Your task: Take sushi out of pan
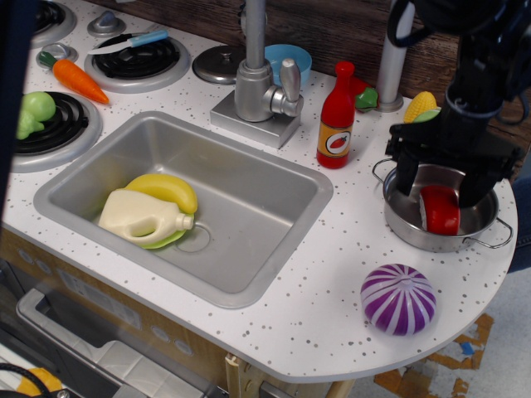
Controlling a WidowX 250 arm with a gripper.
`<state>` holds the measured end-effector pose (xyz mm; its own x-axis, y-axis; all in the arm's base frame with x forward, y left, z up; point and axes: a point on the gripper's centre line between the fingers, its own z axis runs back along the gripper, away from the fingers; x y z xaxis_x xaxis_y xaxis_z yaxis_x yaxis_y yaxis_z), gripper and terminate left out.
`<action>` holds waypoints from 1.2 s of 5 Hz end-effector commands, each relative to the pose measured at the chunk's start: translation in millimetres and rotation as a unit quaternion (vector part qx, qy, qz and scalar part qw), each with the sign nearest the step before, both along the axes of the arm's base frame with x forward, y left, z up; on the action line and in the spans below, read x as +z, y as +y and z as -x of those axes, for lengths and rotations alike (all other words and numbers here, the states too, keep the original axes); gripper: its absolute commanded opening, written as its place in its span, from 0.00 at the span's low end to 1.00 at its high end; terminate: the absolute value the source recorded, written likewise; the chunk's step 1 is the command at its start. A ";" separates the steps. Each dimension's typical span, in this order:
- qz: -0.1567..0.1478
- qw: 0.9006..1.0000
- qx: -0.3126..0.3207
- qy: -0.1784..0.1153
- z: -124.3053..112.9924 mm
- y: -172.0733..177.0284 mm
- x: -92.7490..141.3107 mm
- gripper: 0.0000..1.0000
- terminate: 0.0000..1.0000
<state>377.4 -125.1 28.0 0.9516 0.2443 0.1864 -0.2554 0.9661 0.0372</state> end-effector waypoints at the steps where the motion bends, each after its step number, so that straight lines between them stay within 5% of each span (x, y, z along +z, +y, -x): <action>1: 0.000 0.999 0.024 -0.026 -5.9 -9.8 6.6 1.00 0.00; 2: -0.003 0.999 0.039 -0.017 -7.3 -11.1 5.4 0.00 0.00; 4: -0.002 1.000 0.022 -0.010 -8.0 -9.2 17.0 0.00 0.00; 6: -0.024 0.999 0.029 0.018 7.4 5.9 63.2 0.00 0.00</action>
